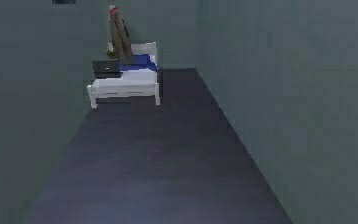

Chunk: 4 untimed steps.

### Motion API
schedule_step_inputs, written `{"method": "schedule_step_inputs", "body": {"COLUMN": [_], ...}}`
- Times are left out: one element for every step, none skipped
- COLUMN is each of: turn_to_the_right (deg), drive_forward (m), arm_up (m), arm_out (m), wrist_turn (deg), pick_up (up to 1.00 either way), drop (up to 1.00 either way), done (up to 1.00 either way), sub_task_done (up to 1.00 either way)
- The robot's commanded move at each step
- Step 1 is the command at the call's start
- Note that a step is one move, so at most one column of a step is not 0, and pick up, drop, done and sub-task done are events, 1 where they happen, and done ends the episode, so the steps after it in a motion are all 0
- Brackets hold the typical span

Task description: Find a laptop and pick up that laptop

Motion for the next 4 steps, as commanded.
{"method": "schedule_step_inputs", "body": {"turn_to_the_right": [0.0, -3.0, 0.0, 0.0], "drive_forward": [0.20, 0.00, 1.00, 1.00], "arm_up": [0.00, 0.00, 0.00, 0.00], "arm_out": [0.00, 0.00, 0.00, 0.00], "wrist_turn": [0.0, 0.0, 0.0, 0.0], "pick_up": [0.00, 0.00, 0.00, 0.00], "drop": [0.00, 0.00, 0.00, 0.00], "done": [0.00, 0.00, 0.00, 0.00], "sub_task_done": [0.00, 0.00, 0.00, 0.00]}}
